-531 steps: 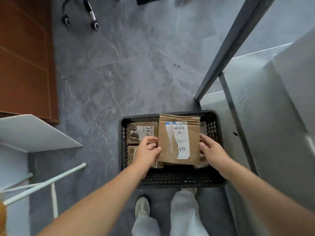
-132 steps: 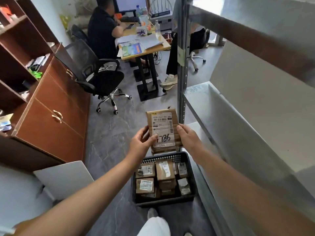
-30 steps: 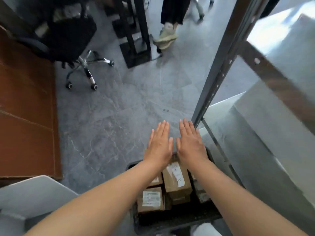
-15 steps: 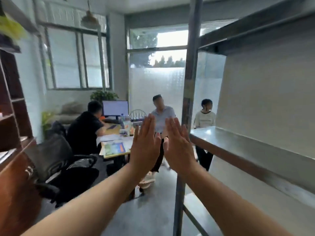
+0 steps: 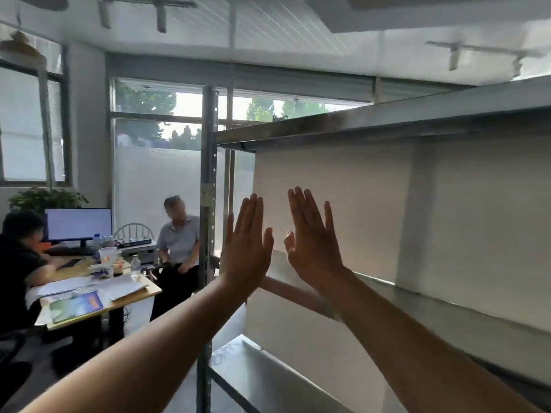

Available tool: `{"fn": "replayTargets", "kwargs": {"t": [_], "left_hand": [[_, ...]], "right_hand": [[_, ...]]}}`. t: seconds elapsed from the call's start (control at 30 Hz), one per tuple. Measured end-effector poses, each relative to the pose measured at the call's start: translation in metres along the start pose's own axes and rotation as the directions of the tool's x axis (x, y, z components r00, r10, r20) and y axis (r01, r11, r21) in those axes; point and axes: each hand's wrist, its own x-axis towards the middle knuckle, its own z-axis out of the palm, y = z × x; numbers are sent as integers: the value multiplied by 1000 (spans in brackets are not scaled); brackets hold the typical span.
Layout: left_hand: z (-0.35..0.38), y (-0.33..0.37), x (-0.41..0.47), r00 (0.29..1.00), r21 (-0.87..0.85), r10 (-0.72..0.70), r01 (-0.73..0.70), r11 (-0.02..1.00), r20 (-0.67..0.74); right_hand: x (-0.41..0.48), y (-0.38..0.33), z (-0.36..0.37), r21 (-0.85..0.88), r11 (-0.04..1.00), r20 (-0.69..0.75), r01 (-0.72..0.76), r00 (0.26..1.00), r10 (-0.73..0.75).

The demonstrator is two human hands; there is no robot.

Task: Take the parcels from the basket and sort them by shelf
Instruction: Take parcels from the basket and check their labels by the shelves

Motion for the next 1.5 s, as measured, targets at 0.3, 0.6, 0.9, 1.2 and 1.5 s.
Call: {"fn": "replayTargets", "kwargs": {"t": [0.3,0.6,0.9,1.2,1.5], "left_hand": [[31,161,-19,973,-210,222,-204,956,63],[11,299,-24,906,-437,423,-367,821,35],[-35,409,-99,759,-676,645,-519,523,-84],[-114,487,-202,630,-839,739,-516,172,-236],[-201,555,-276,537,-872,762,-484,-72,-361]], "right_hand": [[-92,106,-99,-235,944,31,-231,969,245],[-156,173,-224,-468,766,-90,-442,885,456],[-262,159,-336,-651,438,-247,-620,719,650],[-374,94,-458,-733,50,-452,-678,541,709],[-429,45,-560,-757,-123,-534,-641,500,682]]}}
